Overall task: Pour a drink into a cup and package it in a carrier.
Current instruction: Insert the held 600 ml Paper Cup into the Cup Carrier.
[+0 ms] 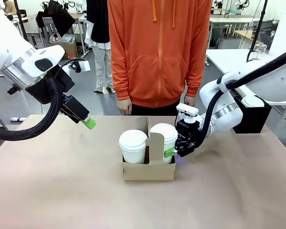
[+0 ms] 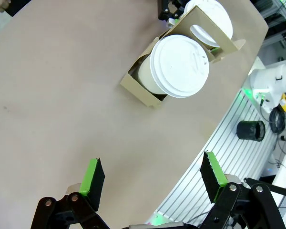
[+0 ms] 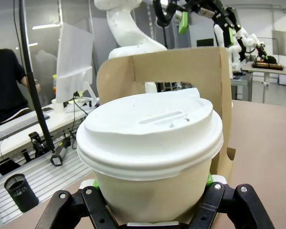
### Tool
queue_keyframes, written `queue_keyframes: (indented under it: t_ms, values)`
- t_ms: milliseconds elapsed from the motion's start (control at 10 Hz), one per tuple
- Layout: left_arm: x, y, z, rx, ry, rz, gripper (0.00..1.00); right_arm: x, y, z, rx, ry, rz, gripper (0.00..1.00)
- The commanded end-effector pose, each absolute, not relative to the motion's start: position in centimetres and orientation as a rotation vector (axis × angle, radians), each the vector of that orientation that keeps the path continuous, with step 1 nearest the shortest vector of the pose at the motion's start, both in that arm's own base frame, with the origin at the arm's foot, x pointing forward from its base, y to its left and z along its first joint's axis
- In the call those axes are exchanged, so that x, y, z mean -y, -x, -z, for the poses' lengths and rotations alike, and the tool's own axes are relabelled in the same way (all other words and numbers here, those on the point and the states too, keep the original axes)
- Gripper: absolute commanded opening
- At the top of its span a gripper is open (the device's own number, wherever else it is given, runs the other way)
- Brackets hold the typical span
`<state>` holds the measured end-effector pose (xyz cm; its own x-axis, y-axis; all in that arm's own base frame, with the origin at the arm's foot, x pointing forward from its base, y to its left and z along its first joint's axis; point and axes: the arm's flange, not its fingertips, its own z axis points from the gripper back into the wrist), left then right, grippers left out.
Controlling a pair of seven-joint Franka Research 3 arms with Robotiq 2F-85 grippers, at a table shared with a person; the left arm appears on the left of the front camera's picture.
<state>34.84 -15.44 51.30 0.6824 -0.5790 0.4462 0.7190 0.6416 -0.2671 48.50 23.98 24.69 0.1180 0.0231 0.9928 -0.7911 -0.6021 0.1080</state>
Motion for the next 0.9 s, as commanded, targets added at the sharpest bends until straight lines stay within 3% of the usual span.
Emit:
queue_keyframes:
  t_ms: [0, 200, 300, 800]
  values:
    - [15.7, -34.9, -51.4, 0.326, 0.446, 0.747, 1.00, -24.1, -48.8, -24.3, 0.744, -1.710, -1.630, 0.80]
    - [15.7, -34.9, -51.4, 0.326, 0.446, 0.747, 1.00, -23.8, -49.1, -24.2, 0.766, -1.715, -1.632, 0.80]
    - [15.7, -34.9, -51.4, 0.326, 0.446, 0.747, 1.00, -23.5, -48.9, -24.2, 0.758, -1.700, -1.666, 1.00]
    - [15.7, -34.9, -51.4, 0.326, 0.446, 0.747, 1.00, -19.3, -49.9, -26.3, 0.818, -1.605, -1.647, 1.00]
